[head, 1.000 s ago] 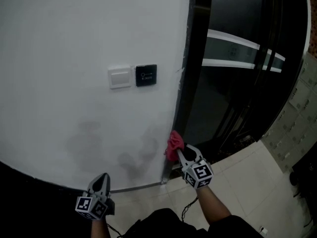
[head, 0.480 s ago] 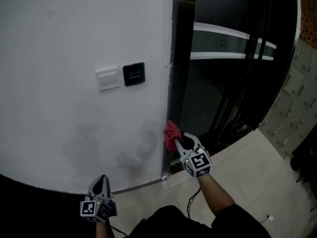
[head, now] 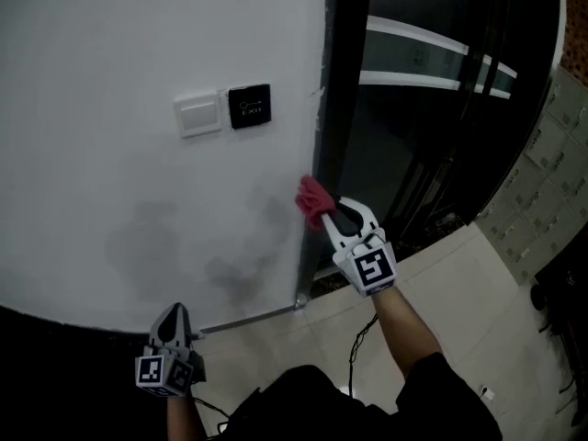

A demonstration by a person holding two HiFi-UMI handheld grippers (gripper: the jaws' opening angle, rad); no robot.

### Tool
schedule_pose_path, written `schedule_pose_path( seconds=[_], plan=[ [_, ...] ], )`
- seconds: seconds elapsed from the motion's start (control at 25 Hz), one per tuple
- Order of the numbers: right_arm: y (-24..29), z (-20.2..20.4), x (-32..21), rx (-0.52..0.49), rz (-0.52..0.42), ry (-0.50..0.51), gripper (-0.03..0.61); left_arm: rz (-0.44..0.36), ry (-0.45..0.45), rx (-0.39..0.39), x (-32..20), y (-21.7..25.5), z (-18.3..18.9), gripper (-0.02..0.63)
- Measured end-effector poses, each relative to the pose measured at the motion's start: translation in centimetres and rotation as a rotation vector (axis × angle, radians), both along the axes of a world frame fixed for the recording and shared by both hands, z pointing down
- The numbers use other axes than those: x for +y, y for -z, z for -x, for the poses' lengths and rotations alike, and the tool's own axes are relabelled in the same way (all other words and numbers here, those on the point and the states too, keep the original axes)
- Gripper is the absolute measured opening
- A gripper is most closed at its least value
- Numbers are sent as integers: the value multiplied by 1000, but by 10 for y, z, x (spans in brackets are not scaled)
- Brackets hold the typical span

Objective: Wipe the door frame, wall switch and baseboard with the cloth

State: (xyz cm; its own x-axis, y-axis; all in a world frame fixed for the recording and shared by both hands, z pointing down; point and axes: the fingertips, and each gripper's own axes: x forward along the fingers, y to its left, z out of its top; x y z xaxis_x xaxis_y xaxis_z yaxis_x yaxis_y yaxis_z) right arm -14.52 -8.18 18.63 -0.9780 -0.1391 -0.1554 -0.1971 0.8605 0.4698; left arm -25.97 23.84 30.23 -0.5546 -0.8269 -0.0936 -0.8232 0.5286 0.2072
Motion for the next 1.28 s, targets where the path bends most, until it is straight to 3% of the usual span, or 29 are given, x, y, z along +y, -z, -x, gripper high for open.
schedule_pose_path(
  seconds=[0.24, 0.44, 0.64, 0.96, 1.12, 1.28],
  plan=[
    [-9, 40, 71, -68, 126, 242, 63, 31, 129, -28, 50, -5, 16, 0],
    [-73, 81, 152, 25, 171, 419, 63, 51, 225, -21, 112, -29, 23, 0],
    [-149, 125, 231, 149, 225, 442, 63, 69, 223, 25, 176, -68, 68, 0],
    [-321, 210, 369, 295, 392, 491, 63, 92, 217, 162, 257, -198, 142, 0],
    [-396, 214, 370, 403, 460, 572, 63, 120, 208, 140, 224, -229, 149, 0],
    [-514, 212, 373, 498, 446, 678, 63, 162, 206, 132, 205, -324, 147, 0]
  ],
)
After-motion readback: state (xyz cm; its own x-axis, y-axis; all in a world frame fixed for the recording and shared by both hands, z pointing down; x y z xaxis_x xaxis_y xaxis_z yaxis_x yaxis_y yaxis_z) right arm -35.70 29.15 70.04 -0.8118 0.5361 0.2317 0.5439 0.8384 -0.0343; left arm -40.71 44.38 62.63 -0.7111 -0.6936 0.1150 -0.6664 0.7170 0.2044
